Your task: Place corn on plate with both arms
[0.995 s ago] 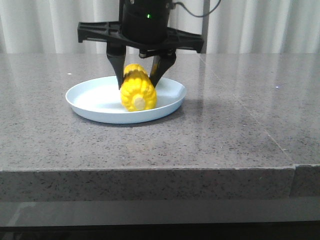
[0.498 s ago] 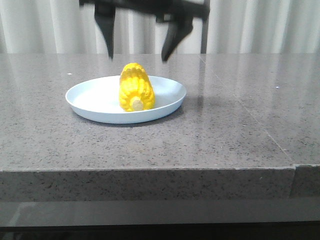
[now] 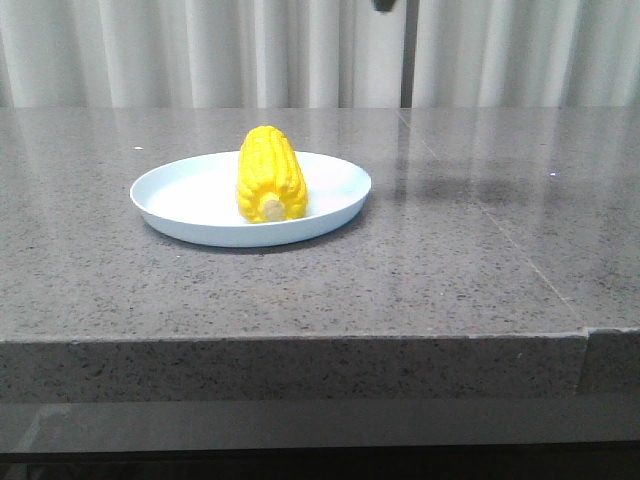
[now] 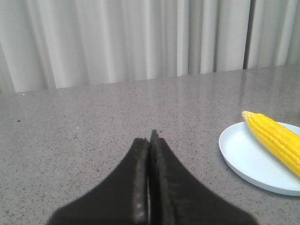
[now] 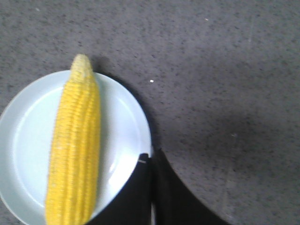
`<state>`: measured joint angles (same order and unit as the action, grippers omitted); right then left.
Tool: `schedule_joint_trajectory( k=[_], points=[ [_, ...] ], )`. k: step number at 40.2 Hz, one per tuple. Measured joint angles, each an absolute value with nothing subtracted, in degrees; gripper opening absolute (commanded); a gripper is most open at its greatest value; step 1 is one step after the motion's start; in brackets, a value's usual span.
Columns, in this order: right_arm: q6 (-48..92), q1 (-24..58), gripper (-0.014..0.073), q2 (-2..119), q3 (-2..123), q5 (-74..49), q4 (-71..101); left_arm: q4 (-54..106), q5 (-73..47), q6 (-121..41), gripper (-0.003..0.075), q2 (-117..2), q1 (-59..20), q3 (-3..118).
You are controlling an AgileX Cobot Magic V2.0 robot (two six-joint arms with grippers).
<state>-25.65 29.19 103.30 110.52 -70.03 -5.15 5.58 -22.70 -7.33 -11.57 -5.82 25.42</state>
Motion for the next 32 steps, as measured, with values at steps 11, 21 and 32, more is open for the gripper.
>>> schedule_joint_trajectory(
  k=[11,21,32],
  points=[
    [-19.42,17.29,-0.0062,94.99,99.64,-70.12,-2.85,5.58,-22.7,-7.33,-0.002,-11.57,-5.82,25.42],
    [-16.63,9.45,-0.0062,78.32,78.52,-62.62,-1.82,5.58,-22.7,-7.42,-0.002,-11.57,-5.82,25.42],
    [-13.38,9.06,-0.0067,55.1,53.48,-45.46,-1.82,5.58,-22.7,-7.42,-0.002,-11.57,-5.82,25.42]
  ],
)
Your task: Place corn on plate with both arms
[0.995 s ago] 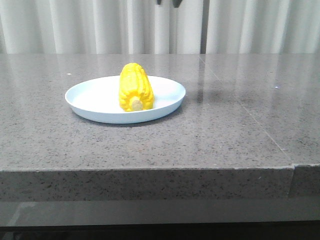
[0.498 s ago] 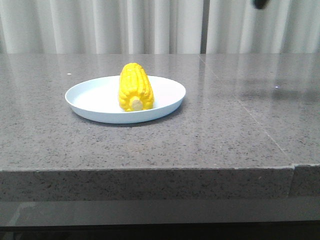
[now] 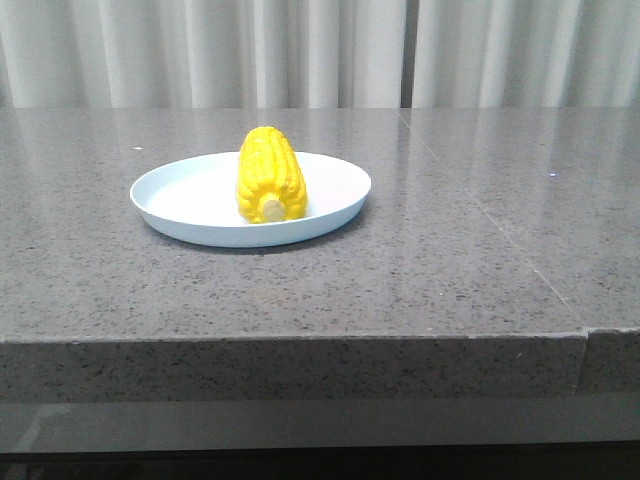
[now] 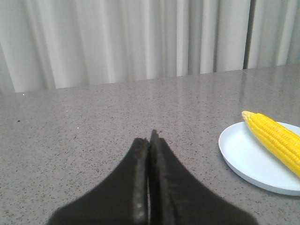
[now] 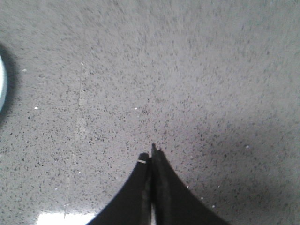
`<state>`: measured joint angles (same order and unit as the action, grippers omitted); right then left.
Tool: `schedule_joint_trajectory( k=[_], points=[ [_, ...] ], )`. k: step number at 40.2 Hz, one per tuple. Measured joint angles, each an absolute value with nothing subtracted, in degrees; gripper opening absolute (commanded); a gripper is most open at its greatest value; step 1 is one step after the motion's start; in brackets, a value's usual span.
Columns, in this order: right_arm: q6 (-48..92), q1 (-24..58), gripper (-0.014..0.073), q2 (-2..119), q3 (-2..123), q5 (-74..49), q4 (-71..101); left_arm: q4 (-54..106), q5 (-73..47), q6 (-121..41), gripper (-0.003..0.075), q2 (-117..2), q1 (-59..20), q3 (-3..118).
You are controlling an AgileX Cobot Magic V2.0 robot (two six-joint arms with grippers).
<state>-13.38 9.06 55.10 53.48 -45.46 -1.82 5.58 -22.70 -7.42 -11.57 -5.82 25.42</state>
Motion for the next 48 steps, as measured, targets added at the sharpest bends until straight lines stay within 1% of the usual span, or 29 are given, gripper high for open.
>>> schedule_joint_trajectory(
  k=[9,15,20,25,48],
  points=[
    [-9.86,9.06,-0.0067,30.1,33.13,-30.71,-3.25,5.58,-22.7,-7.42,-0.002,-11.57,-5.82,25.42],
    [-9.49,8.97,-0.0067,14.09,23.54,-26.44,-6.46,5.58,-22.7,-7.42,-0.002,-11.57,-5.82,25.42],
    [-9.37,8.97,-0.0067,5.88,19.9,-25.56,-7.2,5.58,-22.7,-7.42,-0.002,-11.57,-5.82,25.42],
    [-9.3,8.97,-0.0067,3.81,19.67,-24.27,-7.32,5.58,-22.7,-7.42,-0.002,-11.57,-5.82,25.42],
    [-9.3,8.97,-0.0067,3.76,19.64,-24.03,-7.32,5.58,-22.7,-7.42,-0.002,-11.57,-5.82,25.42]
  ],
)
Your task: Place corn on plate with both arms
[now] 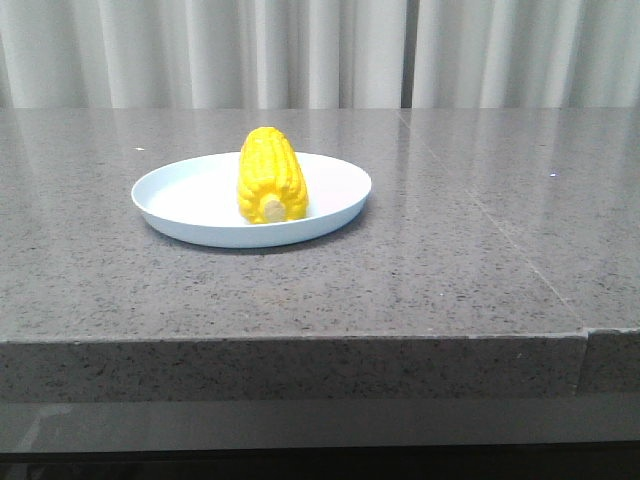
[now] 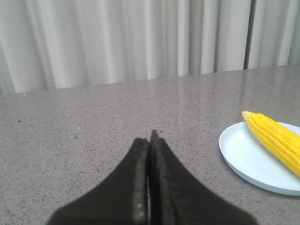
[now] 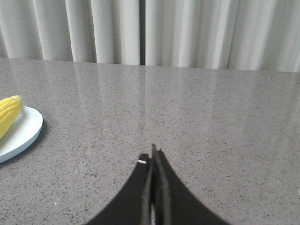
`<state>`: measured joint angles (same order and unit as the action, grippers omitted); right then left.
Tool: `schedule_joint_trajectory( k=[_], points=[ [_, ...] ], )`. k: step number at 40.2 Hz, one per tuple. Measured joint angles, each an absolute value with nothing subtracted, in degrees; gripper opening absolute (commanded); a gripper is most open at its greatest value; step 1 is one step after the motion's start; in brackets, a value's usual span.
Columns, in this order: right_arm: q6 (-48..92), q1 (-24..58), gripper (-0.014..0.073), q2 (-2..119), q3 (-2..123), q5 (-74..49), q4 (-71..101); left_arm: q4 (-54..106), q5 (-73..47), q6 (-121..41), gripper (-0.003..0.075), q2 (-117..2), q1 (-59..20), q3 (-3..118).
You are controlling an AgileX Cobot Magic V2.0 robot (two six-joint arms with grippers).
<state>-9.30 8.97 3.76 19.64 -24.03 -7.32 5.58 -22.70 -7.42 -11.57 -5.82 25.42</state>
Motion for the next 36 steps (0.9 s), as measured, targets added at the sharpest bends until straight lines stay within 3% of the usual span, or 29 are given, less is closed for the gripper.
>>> schedule_joint_trajectory(
  k=[20,36],
  points=[
    [-9.3,8.97,-0.0067,3.76,19.64,-24.03,-7.32,5.06,-20.06,-6.98,-0.002,-10.47,-5.29,23.69],
    [-9.3,8.94,-0.0067,3.76,19.64,-23.92,-7.32,2.66,-14.42,-2.97,-0.002,0.24,-0.21,5.76]
  ],
)
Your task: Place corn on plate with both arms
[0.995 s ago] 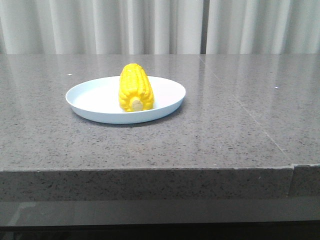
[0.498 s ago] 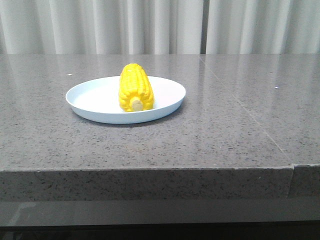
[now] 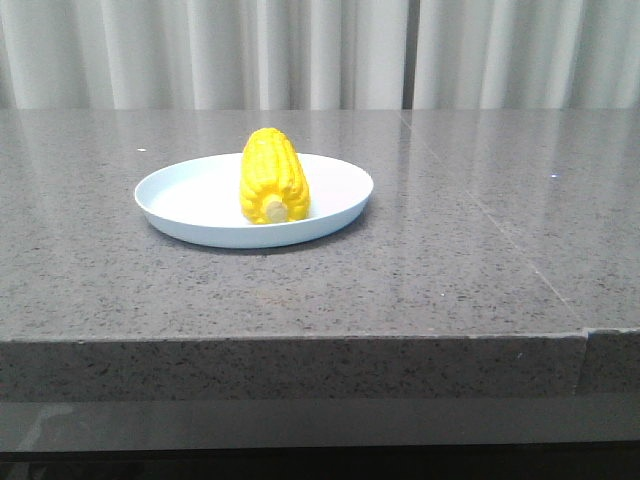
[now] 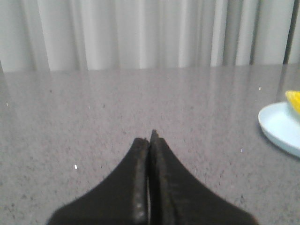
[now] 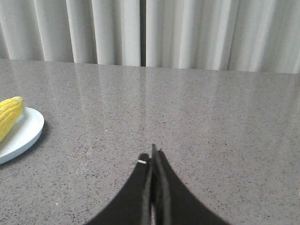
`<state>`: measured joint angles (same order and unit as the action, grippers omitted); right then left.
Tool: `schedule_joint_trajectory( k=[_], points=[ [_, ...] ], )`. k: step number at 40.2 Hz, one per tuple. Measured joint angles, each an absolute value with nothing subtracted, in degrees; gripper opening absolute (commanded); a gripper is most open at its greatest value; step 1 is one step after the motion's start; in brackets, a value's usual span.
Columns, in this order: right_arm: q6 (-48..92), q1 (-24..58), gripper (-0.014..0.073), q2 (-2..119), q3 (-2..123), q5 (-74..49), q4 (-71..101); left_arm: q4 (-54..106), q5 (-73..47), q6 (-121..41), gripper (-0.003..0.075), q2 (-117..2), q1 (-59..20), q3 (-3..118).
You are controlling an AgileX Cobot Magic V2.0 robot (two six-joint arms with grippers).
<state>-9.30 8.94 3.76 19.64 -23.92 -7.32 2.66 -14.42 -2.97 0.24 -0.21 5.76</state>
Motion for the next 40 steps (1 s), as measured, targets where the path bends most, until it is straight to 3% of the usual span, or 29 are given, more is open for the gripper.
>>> schedule_joint_trajectory(
  k=[8,40],
  points=[
    [-9.3,8.94,-0.0067,3.76,19.64,-23.92,-7.32,2.66,-10.18,-2.84,-0.002,0.24,-0.21,-0.33],
    [-9.3,8.94,-0.0067,3.76,19.64,-23.92,-7.32,2.66,-9.27,-2.84,-0.002,0.24,-0.21,-0.33]
  ],
)
